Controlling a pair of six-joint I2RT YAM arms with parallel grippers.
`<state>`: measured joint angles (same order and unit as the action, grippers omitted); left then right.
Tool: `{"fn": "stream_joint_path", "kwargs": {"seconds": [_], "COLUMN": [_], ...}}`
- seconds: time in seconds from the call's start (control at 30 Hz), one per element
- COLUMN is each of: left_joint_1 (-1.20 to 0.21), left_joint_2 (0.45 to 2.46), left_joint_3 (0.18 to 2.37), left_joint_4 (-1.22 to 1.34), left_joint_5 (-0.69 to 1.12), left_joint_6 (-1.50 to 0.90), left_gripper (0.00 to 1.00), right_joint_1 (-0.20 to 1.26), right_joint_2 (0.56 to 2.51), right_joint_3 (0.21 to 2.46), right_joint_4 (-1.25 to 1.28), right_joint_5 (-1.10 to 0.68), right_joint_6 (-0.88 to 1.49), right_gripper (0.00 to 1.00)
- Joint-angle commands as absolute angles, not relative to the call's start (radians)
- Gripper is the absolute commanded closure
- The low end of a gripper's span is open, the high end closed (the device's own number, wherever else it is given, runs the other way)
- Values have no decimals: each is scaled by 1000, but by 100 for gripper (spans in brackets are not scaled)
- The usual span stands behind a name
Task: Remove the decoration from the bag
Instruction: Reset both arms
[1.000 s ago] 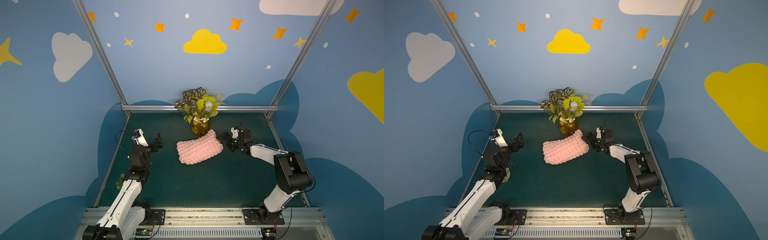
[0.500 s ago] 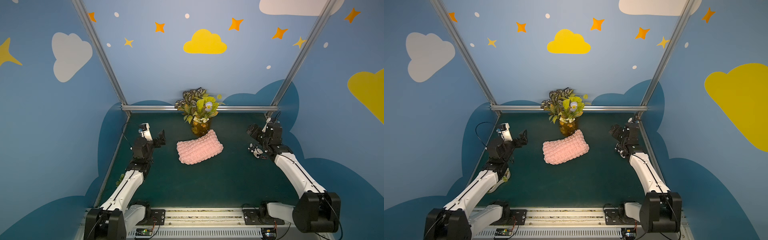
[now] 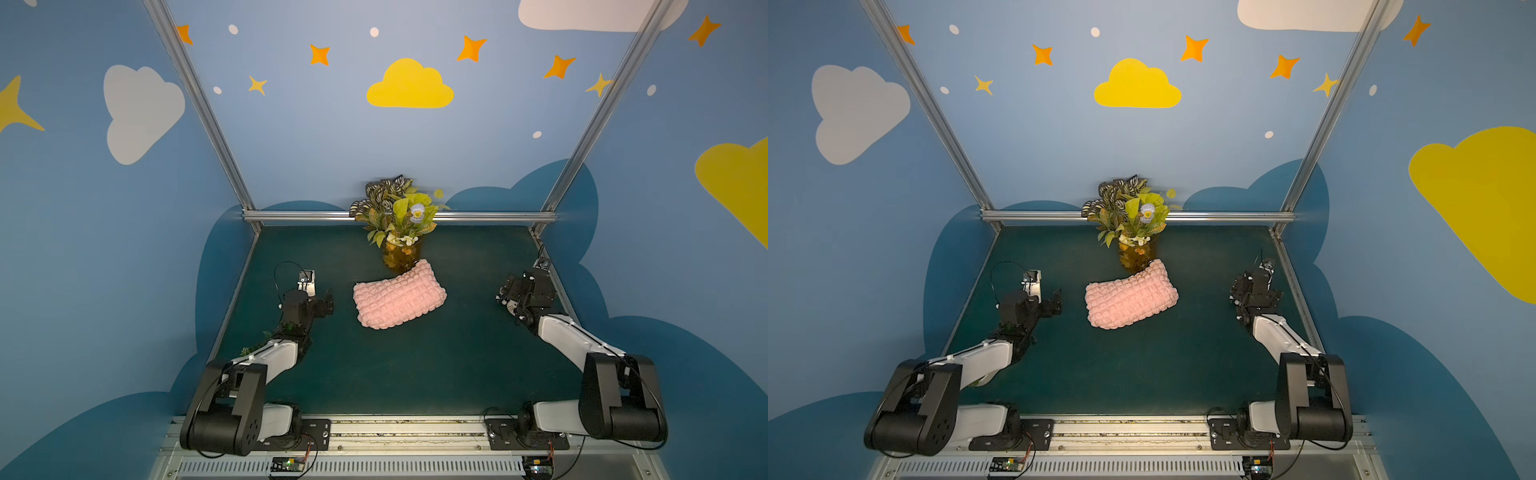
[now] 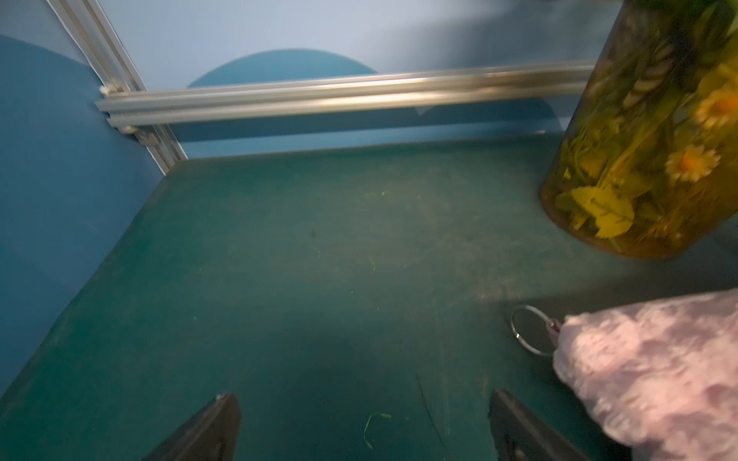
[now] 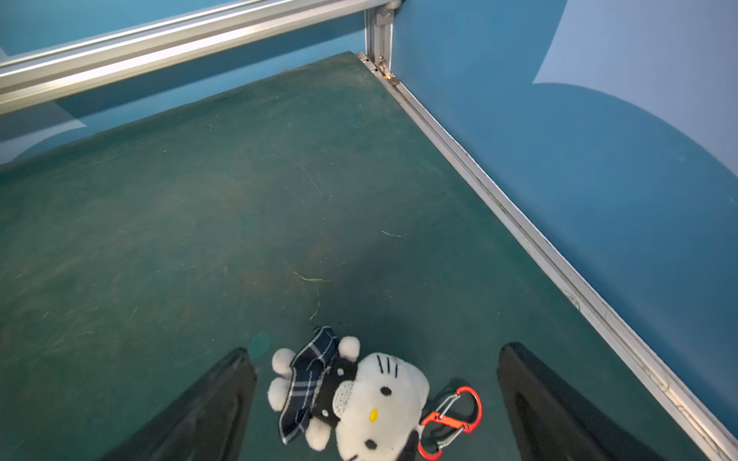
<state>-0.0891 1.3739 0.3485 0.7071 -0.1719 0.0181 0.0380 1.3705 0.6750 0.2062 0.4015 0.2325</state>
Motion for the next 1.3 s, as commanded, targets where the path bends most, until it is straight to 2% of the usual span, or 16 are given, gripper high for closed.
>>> {"fn": "stream_joint_path", "kwargs": {"seconds": [0.0,0.13,0.27,0.33,0.43,0.5,0.83,1.27], "left_joint_1": [-87,-94,-96,-96,-96,-95,-92,-92], "left_joint_2": [1466,1585,1547,1564,1574,1576,1575,1575], "left_joint_3": [292,284,346,352,352,355,355,354], "left_joint_4": [970,1122,941,947,973,967,965,968], "left_joint_5": [-161,-150,-138,-134,-131,-125,-121,-121], "left_joint_6": [54,75,71,76,82,81,79,81], "left_gripper": [0,0,0,0,0,0,0,0], "right_joint_1": [36,43,71,82,84,90,86,80], "right_joint_2": [1366,1346,1322,1336,1417,1479,1474,1473], "right_joint_3": [683,682,619,547,402,378,440,445], "right_joint_4": [263,218,247,361,661,798,661,650], "right_joint_5": [338,326,332,353,359,349,317,305], "right_joint_6": [146,100,54,43,32,37,-7,-5], "right_gripper": [2,2,2,2,2,2,2,2]}}
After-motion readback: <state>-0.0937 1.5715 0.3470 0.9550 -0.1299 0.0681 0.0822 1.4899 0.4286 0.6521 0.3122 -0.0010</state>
